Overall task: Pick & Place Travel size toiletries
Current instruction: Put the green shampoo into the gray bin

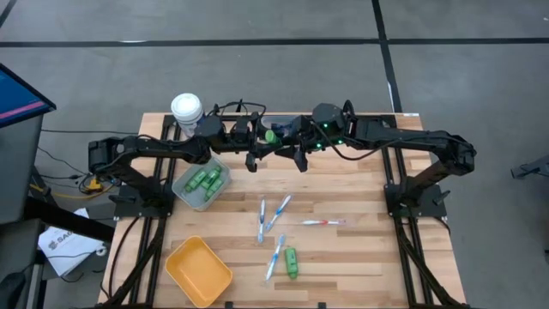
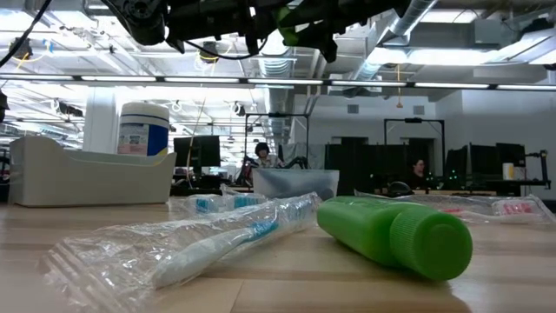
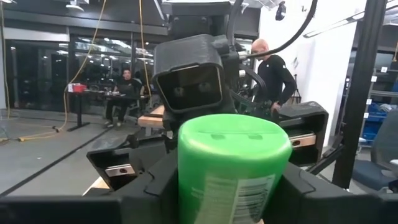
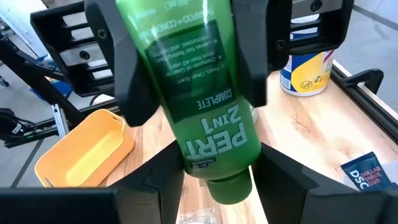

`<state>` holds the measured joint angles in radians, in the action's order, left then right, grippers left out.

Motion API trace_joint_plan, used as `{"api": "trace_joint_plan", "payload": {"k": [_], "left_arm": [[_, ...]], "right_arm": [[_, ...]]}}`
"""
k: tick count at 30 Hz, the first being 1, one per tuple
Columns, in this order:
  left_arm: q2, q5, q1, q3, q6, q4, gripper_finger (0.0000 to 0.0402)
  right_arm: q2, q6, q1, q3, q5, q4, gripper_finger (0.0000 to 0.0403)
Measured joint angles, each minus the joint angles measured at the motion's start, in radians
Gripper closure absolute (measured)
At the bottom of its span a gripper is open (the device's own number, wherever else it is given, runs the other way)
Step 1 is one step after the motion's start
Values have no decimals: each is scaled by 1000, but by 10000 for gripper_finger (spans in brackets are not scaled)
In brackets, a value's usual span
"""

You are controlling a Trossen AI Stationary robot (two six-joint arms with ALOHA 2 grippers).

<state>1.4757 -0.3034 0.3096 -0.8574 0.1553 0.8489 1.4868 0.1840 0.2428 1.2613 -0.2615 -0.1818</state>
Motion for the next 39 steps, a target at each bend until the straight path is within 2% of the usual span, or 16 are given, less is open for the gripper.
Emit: {"api": "trace_joint_plan", "payload": {"k": [4, 12, 17, 22, 32, 39], "left_arm": [[0, 9, 0, 0, 15, -2, 240], [0, 8, 15, 0, 14, -2, 253], [-4, 9, 18, 0, 9, -5, 248], [-4, 17, 31, 1, 6, -14, 251], [-166, 12, 79, 2, -36, -369, 251], [-305, 27, 88, 2, -46, -663, 248]], "right_arm": [[0, -15, 0, 0, 0, 4, 216], [-15, -14, 0, 0, -23, 0, 165], [-64, -23, 0, 0, -27, -54, 159], [-148, -36, 2, 0, -34, -187, 162], [-320, -50, 23, 0, 7, -485, 179], [-350, -63, 23, 0, 130, -698, 190]]}}
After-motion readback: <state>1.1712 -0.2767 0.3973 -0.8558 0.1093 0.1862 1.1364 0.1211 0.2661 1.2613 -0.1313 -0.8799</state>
